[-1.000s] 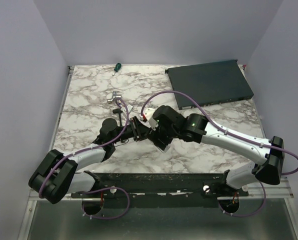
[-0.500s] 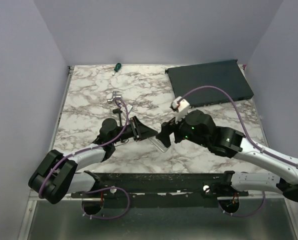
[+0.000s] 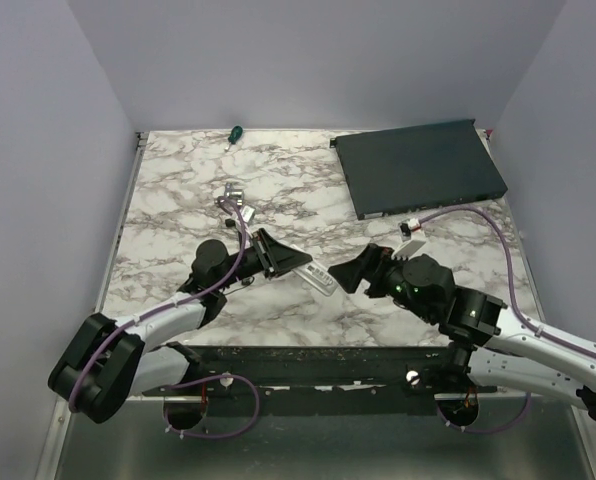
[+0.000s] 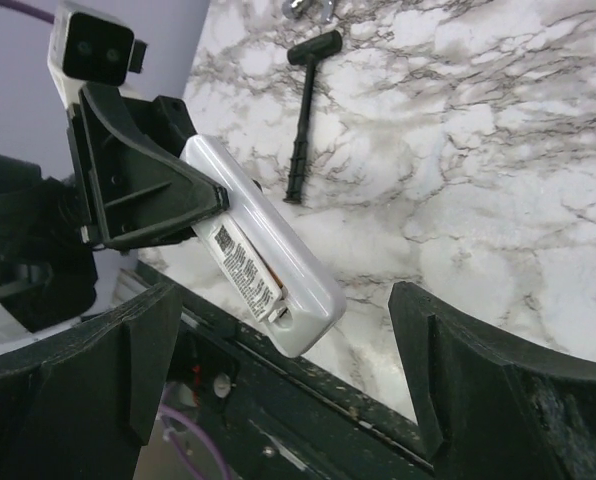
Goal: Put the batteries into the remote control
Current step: Load the battery cover into the remote control.
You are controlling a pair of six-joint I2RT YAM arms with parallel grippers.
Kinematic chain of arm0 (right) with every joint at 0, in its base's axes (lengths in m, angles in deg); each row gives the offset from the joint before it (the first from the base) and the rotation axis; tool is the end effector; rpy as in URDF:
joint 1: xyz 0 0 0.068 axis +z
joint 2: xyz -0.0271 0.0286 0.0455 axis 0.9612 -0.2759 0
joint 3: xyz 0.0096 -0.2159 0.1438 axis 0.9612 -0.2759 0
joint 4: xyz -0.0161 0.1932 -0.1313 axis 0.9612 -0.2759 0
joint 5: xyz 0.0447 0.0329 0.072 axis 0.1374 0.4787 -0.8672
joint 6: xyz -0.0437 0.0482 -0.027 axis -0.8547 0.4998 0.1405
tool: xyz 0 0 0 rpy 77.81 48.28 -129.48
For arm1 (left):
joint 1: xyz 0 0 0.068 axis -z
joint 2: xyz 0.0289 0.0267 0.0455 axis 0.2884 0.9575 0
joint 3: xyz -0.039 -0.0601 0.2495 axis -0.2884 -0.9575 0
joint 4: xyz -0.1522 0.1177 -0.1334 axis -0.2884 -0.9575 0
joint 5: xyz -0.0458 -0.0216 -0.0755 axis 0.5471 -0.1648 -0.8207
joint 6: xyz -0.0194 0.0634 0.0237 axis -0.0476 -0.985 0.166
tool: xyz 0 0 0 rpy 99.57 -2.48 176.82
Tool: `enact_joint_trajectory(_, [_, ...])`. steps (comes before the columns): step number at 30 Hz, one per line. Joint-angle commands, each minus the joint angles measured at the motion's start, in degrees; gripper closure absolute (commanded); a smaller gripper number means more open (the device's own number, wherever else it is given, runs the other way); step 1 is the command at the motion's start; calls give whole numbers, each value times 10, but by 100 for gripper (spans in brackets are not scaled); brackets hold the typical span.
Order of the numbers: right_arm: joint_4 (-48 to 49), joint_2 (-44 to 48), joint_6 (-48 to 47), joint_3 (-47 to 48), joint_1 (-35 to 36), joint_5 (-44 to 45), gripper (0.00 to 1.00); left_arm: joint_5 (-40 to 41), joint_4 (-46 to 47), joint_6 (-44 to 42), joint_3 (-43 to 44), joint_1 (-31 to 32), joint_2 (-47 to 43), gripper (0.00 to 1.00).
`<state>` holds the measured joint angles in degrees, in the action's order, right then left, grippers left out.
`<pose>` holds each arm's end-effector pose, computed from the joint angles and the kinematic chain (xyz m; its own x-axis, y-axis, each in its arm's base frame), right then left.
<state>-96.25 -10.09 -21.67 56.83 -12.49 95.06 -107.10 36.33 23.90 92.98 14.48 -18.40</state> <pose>0.1061 0.1513 0.2902 -0.5944 0.3606 -0.7188 -0.3155 0.7176 0.6209 0.1831 -0.1487 0.2306 -0.8787 -0.4144 -0.2369 0.2304 0.0665 -0.9708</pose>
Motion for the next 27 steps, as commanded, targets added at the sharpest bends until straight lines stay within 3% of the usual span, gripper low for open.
enact_joint_trajectory(1, [52, 32, 106, -44, -4, 22, 7, 29, 12, 8, -6, -2, -28, 100])
enact_joint_trajectory(16, [198, 53, 178, -126, -59, -92, 12, 34, 0, 9, -8, -3, -40, 100])
enact_joint_trajectory(27, [230, 1, 201, -136, -119, -210, 15, 45, -5, 8, -5, -2, -48, 100])
